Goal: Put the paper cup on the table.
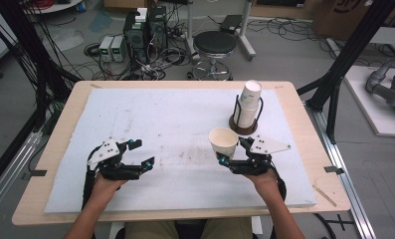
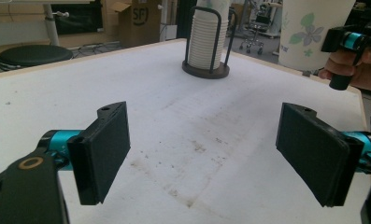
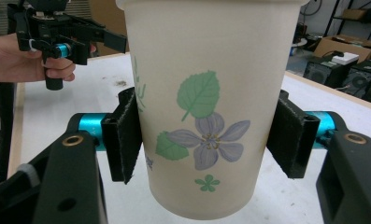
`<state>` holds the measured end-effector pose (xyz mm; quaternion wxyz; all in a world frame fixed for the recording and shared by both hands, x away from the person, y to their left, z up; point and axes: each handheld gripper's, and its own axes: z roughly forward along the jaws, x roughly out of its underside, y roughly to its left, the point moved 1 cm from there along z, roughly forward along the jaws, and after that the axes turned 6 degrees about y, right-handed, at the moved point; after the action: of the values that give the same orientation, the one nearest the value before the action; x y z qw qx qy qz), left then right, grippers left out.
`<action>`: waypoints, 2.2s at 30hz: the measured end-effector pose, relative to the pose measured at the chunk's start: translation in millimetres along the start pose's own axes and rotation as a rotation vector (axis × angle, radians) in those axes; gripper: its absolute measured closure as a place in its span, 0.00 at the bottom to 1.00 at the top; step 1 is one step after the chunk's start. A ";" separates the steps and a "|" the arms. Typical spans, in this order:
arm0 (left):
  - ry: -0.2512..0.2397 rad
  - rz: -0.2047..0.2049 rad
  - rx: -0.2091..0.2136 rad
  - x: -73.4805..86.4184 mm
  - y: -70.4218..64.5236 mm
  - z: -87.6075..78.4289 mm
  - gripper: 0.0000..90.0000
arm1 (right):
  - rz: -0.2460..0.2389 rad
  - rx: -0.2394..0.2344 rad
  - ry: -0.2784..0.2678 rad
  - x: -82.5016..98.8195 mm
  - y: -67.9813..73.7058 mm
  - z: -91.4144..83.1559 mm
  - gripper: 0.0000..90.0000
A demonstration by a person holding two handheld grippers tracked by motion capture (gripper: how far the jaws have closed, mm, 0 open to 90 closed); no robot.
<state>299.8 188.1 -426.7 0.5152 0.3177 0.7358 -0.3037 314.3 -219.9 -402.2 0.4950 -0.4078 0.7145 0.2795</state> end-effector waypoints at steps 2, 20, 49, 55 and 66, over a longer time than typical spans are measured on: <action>0.002 0.001 0.001 0.4 0.1 0.0 0.20 | -0.003 -0.001 0.001 -0.1 -0.2 3.3 0.39; 0.016 0.017 0.009 -2.3 -1.6 8.4 0.20 | 0.045 0.023 0.006 8.4 -3.3 59.5 0.39; 0.023 0.009 0.006 -0.8 -0.4 7.7 0.20 | 0.097 0.194 0.359 15.8 -16.8 98.0 0.39; 0.033 0.010 0.010 -0.6 -0.1 8.6 0.20 | 0.067 0.172 0.408 17.8 -17.6 89.7 0.39; 0.045 -0.004 0.008 0.6 1.3 10.4 0.20 | 0.147 0.147 0.372 27.2 -23.6 72.5 0.23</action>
<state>306.5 180.9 -430.4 0.4966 0.3252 0.7465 -0.3005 364.5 -182.1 -453.2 0.3611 -0.3621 0.8399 0.1820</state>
